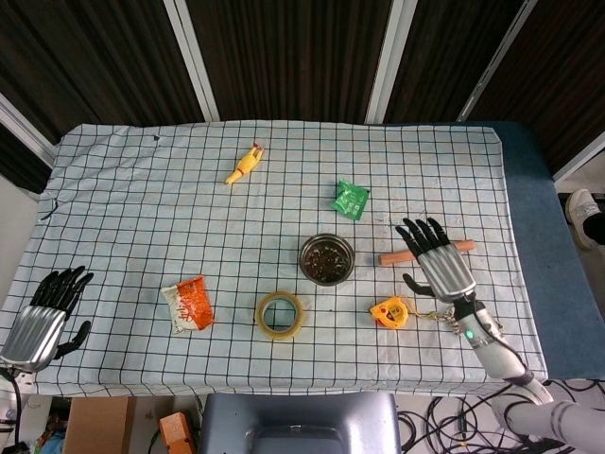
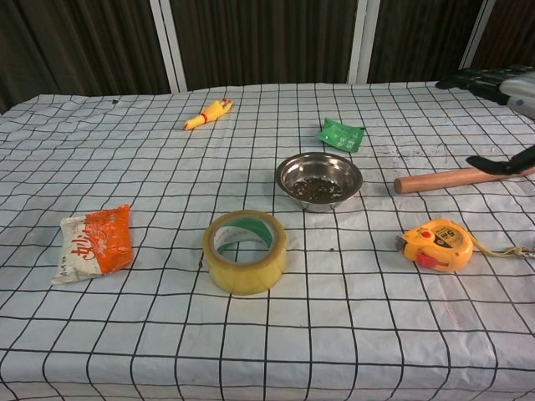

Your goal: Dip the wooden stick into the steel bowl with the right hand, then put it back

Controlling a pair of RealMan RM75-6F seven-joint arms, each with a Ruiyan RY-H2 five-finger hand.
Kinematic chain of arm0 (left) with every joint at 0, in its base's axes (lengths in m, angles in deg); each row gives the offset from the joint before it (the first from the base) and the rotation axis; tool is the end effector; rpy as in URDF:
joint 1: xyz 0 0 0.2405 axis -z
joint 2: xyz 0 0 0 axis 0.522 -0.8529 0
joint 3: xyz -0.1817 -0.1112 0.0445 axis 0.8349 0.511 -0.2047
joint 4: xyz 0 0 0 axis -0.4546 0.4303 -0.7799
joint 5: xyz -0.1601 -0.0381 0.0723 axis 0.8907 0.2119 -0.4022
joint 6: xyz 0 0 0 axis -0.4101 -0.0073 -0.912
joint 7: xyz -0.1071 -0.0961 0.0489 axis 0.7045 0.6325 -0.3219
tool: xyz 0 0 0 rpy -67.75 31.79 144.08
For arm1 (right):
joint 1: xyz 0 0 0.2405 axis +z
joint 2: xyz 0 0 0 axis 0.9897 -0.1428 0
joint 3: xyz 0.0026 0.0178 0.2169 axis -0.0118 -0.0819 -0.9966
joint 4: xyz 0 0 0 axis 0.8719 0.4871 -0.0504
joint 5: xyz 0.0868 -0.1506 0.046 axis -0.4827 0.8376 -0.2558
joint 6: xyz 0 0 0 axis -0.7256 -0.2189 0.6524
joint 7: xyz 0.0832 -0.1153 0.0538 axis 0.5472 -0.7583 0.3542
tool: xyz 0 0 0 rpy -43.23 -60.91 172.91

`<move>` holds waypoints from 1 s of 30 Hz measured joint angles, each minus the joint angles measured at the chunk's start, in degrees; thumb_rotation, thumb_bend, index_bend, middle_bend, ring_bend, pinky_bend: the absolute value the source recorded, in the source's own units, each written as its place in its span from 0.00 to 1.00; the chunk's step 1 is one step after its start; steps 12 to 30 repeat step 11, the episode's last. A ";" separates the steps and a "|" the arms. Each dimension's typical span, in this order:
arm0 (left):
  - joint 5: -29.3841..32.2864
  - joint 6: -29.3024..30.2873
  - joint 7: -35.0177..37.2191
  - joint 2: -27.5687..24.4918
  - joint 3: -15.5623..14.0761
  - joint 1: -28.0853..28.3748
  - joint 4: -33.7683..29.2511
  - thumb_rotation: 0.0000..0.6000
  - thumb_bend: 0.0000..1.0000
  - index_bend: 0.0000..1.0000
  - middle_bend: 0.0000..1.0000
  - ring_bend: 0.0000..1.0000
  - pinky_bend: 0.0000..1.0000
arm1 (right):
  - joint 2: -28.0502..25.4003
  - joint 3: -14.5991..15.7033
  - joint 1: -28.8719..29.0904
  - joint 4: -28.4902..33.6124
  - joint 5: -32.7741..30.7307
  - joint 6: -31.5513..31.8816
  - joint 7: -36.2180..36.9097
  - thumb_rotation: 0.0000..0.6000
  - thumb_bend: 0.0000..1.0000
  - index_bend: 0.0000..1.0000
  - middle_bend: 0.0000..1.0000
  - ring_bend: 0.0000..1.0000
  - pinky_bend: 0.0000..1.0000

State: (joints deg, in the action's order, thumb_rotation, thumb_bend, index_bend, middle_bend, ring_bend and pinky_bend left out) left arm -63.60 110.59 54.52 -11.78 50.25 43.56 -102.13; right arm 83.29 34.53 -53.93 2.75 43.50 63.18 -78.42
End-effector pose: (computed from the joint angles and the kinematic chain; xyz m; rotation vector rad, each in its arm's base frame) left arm -0.2704 0.2033 0.1552 -1.5930 -0.8243 -0.8988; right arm -0.1982 -0.2793 0.0822 1.7585 -0.6645 0.8947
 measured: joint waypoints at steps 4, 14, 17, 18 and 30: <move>-0.47 1.14 -1.97 -0.57 -0.85 -1.85 -3.91 1.00 0.43 0.00 0.00 0.00 0.05 | -5.33 2.36 -7.74 14.17 0.06 9.85 -14.00 0.86 0.29 0.00 0.00 0.00 0.00; -1.94 5.65 -5.47 1.16 -0.82 -4.74 -0.82 1.00 0.43 0.00 0.00 0.00 0.05 | -9.08 4.80 -15.26 17.09 -0.21 16.22 -15.13 0.85 0.29 0.00 0.00 0.00 0.00; -1.94 5.65 -5.47 1.16 -0.82 -4.74 -0.82 1.00 0.43 0.00 0.00 0.00 0.05 | -9.08 4.80 -15.26 17.09 -0.21 16.22 -15.13 0.85 0.29 0.00 0.00 0.00 0.00; -1.94 5.65 -5.47 1.16 -0.82 -4.74 -0.82 1.00 0.43 0.00 0.00 0.00 0.05 | -9.08 4.80 -15.26 17.09 -0.21 16.22 -15.13 0.85 0.29 0.00 0.00 0.00 0.00; -1.94 5.65 -5.47 1.16 -0.82 -4.74 -0.82 1.00 0.43 0.00 0.00 0.00 0.05 | -9.08 4.80 -15.26 17.09 -0.21 16.22 -15.13 0.85 0.29 0.00 0.00 0.00 0.00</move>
